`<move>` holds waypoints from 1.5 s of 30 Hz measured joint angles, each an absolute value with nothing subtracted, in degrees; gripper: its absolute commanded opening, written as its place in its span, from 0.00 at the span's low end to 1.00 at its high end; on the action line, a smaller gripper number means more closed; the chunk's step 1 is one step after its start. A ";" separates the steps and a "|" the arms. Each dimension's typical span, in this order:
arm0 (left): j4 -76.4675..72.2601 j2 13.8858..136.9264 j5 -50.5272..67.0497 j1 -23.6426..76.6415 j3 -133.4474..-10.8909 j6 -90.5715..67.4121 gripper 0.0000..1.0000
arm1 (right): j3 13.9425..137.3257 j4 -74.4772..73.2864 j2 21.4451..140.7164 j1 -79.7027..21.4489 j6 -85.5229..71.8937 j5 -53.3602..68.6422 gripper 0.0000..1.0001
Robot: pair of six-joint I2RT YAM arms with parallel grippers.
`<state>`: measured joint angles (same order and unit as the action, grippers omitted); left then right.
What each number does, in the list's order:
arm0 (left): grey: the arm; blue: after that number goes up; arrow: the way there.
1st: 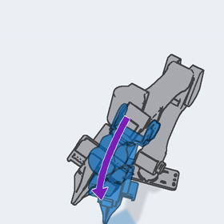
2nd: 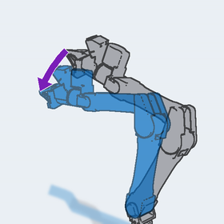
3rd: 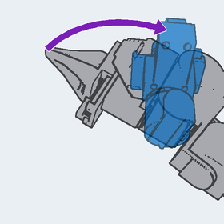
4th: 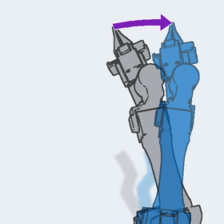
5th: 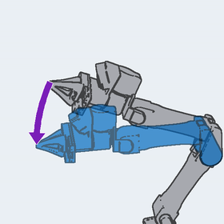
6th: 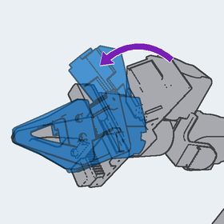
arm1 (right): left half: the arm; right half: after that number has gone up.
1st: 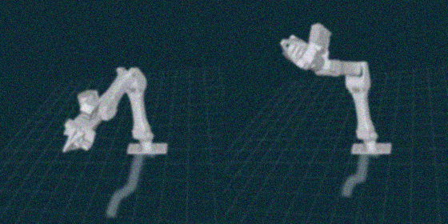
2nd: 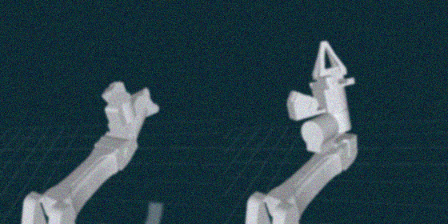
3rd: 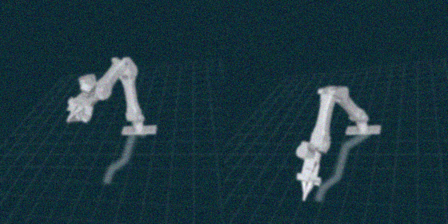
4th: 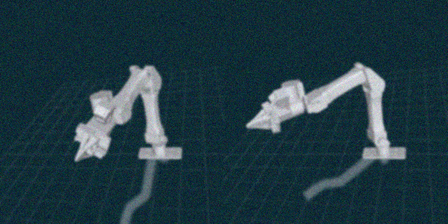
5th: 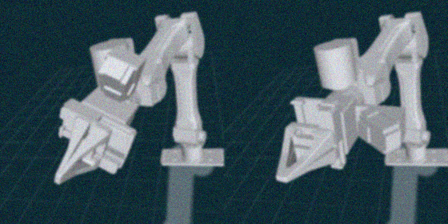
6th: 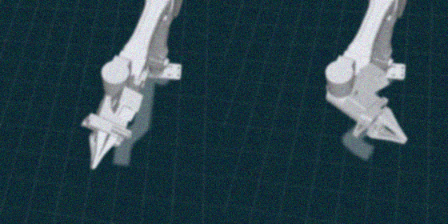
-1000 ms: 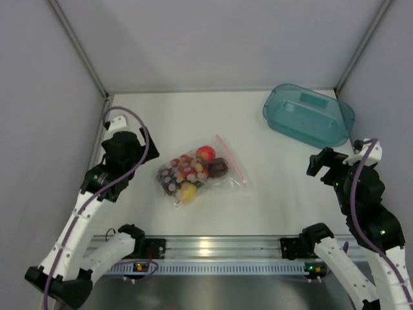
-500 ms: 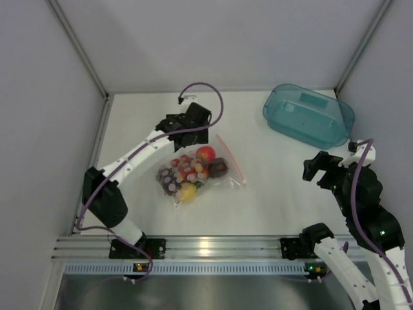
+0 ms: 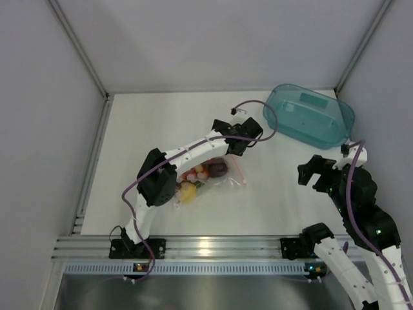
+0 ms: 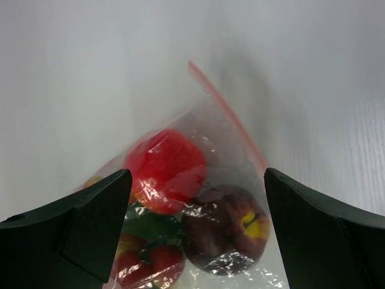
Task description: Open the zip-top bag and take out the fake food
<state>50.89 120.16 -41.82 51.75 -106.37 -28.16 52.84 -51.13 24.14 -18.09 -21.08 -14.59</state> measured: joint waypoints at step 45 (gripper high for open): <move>54.63 115.15 -50.48 53.19 -116.40 -28.21 0.00 | 30.92 -23.66 16.34 -18.02 -30.59 24.82 0.97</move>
<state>54.63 115.15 -50.48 53.19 -116.40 -28.21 30.92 -23.66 16.34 -18.02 -30.59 24.82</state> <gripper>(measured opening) 0.026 0.984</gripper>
